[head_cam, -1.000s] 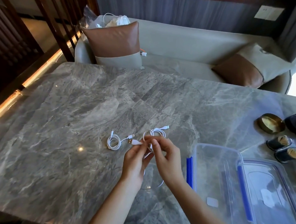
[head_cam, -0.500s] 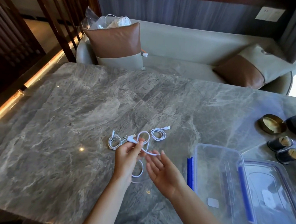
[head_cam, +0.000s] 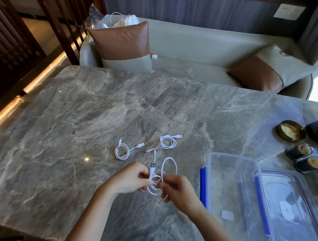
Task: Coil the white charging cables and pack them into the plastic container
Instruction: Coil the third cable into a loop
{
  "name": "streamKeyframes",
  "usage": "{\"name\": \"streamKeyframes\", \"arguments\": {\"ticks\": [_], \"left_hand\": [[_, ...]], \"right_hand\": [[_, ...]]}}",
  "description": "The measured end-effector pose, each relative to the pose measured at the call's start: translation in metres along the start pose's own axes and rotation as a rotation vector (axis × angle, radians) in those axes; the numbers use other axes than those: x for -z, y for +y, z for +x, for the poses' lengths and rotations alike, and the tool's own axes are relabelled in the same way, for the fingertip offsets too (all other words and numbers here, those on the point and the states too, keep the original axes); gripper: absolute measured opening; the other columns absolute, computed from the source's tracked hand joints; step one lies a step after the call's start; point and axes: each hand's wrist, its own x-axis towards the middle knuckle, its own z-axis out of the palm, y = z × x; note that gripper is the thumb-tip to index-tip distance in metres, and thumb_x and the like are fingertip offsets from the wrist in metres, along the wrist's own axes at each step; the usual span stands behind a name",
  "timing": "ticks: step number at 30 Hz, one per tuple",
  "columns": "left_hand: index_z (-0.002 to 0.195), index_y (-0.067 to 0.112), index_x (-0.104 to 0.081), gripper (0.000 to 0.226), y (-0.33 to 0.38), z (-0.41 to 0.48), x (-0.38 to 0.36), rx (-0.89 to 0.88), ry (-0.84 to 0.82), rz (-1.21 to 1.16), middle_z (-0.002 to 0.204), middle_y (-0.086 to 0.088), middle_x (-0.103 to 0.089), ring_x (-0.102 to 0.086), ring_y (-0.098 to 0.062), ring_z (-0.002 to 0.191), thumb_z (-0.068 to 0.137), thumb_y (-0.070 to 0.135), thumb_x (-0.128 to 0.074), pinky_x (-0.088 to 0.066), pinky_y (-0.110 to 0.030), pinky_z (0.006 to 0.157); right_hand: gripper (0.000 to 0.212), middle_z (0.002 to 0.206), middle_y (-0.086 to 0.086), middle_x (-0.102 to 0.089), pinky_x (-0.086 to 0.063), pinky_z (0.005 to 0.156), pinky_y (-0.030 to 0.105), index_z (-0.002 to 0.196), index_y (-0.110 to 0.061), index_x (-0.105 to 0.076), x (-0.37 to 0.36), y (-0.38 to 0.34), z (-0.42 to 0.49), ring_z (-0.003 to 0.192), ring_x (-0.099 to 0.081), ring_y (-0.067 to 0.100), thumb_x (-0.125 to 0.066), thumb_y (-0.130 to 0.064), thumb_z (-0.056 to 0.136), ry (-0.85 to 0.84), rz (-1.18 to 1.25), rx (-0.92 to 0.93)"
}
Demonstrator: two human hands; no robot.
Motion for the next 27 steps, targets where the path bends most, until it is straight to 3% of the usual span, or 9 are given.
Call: {"name": "streamKeyframes", "arguments": {"ticks": [3, 7, 11, 14, 17, 19, 21, 23, 27], "left_hand": [[0.108, 0.0, -0.055, 0.026, 0.004, -0.002, -0.004, -0.034, -0.007, -0.093, 0.081, -0.013, -0.058, -0.059, -0.014, 0.061, 0.083, 0.0, -0.061, -0.056, -0.029, 0.065], [0.134, 0.035, -0.032, 0.077, 0.006, -0.006, -0.004, -0.102, -0.118, -0.265, 0.08, -0.013, -0.056, -0.058, -0.015, 0.064, 0.078, -0.005, -0.065, -0.053, -0.022, 0.059], [0.125, 0.027, -0.05, 0.059, 0.007, -0.006, -0.008, -0.087, -0.184, -0.268, 0.072, 0.003, -0.062, -0.061, -0.006, 0.06, 0.077, -0.004, -0.067, -0.054, -0.019, 0.055], [0.114, 0.019, -0.059, 0.043, 0.005, -0.001, -0.009, -0.06, -0.039, -0.252, 0.068, 0.002, -0.059, -0.057, -0.006, 0.054, 0.076, 0.002, -0.07, -0.051, -0.022, 0.055], [0.088, 0.04, -0.065, 0.026, 0.005, 0.0, -0.014, -0.095, 0.215, 0.047, 0.059, 0.011, -0.045, -0.043, -0.003, 0.054, 0.068, 0.029, -0.078, -0.036, -0.023, 0.057], [0.072, 0.045, -0.064, 0.015, 0.005, -0.002, -0.018, -0.149, 0.363, 0.284, 0.066, 0.012, -0.041, -0.042, -0.001, 0.063, 0.065, 0.046, -0.077, -0.03, -0.02, 0.058], [0.08, 0.036, -0.07, 0.022, 0.002, -0.003, -0.022, -0.183, 0.428, 0.433, 0.082, 0.012, -0.043, -0.043, -0.007, 0.083, 0.066, 0.054, -0.072, -0.035, -0.025, 0.071], [0.083, 0.026, -0.072, 0.026, 0.0, -0.002, -0.022, -0.195, 0.407, 0.38, 0.09, 0.007, -0.05, -0.044, -0.009, 0.088, 0.071, 0.05, -0.07, -0.038, -0.031, 0.078], [0.07, 0.008, -0.069, 0.026, 0.003, -0.005, -0.029, -0.129, 0.233, -0.037, 0.059, 0.0, -0.045, -0.038, -0.01, 0.058, 0.081, 0.03, -0.066, -0.03, -0.03, 0.058]], "right_hand": [[0.024, 0.068, 0.001, -0.059, -0.055, 0.058, 0.023, 0.105, -0.011, -0.068, 0.014, -0.006, 0.005, 0.053, -0.057, 0.003, -0.051, 0.0, 0.091, -0.148, 0.019, -0.055], [0.021, 0.08, 0.011, -0.06, -0.054, 0.061, 0.02, 0.106, 0.001, -0.065, 0.031, -0.02, 0.008, 0.059, -0.058, 0.003, -0.049, 0.0, 0.092, -0.359, -0.118, -0.045], [0.021, 0.079, 0.006, -0.061, -0.054, 0.062, 0.017, 0.106, 0.004, -0.064, 0.047, -0.028, 0.009, 0.061, -0.06, 0.001, -0.05, 0.004, 0.091, -0.504, -0.1, -0.05], [0.022, 0.084, 0.011, -0.061, -0.052, 0.064, 0.017, 0.11, -0.003, -0.065, 0.051, -0.025, 0.01, 0.07, -0.06, 0.009, -0.054, -0.004, 0.092, -0.398, 0.072, -0.057], [0.027, 0.089, 0.012, -0.058, -0.055, 0.073, 0.022, 0.112, -0.018, -0.065, 0.047, -0.019, 0.009, 0.08, -0.054, 0.016, -0.048, -0.007, 0.095, -0.337, 0.151, -0.053], [0.029, 0.082, 0.004, -0.058, -0.056, 0.077, 0.026, 0.112, -0.02, -0.066, 0.044, -0.017, 0.008, 0.074, -0.054, 0.01, -0.043, -0.008, 0.097, -0.315, 0.16, -0.056], [0.031, 0.072, -0.007, -0.055, -0.056, 0.075, 0.028, 0.114, -0.017, -0.065, 0.041, -0.015, 0.007, 0.067, -0.054, 0.005, -0.039, -0.01, 0.099, -0.281, 0.178, -0.056], [0.03, 0.069, -0.009, -0.052, -0.054, 0.066, 0.025, 0.114, -0.016, -0.063, 0.036, -0.012, 0.004, 0.063, -0.053, 0.007, -0.038, -0.01, 0.1, -0.229, 0.227, -0.037], [0.019, 0.066, -0.003, -0.051, -0.047, 0.054, 0.027, 0.113, -0.014, -0.05, 0.027, -0.008, 0.003, 0.056, -0.047, 0.014, -0.039, -0.009, 0.099, -0.054, 0.329, 0.014]]}}
